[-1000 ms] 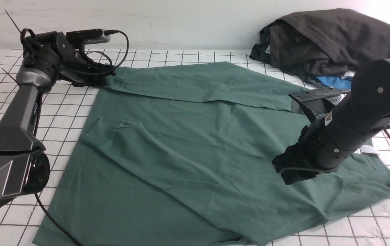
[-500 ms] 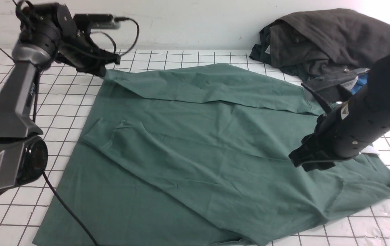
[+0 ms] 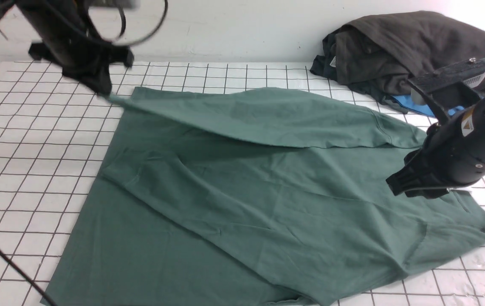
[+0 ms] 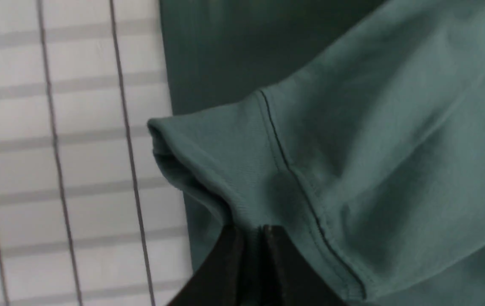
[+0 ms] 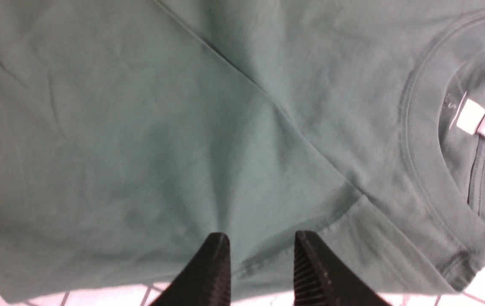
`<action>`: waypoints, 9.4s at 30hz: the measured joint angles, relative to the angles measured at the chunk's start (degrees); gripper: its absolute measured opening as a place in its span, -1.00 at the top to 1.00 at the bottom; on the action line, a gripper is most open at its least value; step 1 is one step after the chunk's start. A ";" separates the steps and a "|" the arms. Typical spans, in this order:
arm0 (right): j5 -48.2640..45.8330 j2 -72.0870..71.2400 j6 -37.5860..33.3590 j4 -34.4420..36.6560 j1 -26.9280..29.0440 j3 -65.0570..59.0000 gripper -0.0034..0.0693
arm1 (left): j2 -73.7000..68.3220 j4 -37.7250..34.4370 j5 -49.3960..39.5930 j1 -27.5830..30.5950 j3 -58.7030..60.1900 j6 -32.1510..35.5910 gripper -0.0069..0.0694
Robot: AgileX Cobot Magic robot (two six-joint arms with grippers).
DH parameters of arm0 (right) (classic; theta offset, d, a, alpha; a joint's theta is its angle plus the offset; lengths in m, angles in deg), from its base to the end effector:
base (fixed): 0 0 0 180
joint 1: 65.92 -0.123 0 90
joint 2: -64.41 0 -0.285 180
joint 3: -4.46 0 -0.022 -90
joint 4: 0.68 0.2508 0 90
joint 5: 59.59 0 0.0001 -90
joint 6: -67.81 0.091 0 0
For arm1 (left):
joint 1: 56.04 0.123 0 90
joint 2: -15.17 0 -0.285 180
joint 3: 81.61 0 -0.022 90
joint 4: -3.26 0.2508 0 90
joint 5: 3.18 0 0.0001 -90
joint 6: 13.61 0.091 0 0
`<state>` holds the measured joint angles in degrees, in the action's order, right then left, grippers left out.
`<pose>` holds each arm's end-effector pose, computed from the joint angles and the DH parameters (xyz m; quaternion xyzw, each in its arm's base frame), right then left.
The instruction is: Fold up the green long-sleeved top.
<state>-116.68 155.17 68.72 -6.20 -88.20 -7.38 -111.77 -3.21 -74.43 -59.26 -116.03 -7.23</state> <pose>0.2664 0.1012 0.2897 -0.2006 0.9627 -0.0081 0.1814 0.4469 -0.0349 0.2749 0.0723 0.9858 -0.0516 0.1424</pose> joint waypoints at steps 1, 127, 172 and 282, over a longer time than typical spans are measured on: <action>1.24 0.00 0.00 0.00 0.00 0.00 0.33 | 1.15 0.59 0.00 -0.38 7.31 0.12 0.76; 23.37 47.67 -11.52 -21.61 12.08 42.69 0.59 | -21.16 10.10 34.46 -3.20 -16.68 -0.60 0.50; 9.60 56.96 -23.60 34.49 18.34 55.55 0.94 | -15.91 3.82 0.18 -5.95 -34.14 4.04 0.81; -0.34 54.78 -19.33 28.00 -12.10 69.71 0.94 | 84.28 -4.08 22.68 -9.92 65.30 14.87 0.81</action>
<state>-117.02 209.95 49.38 21.79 -100.30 62.33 -27.49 -7.29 -51.76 -69.18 -50.73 7.64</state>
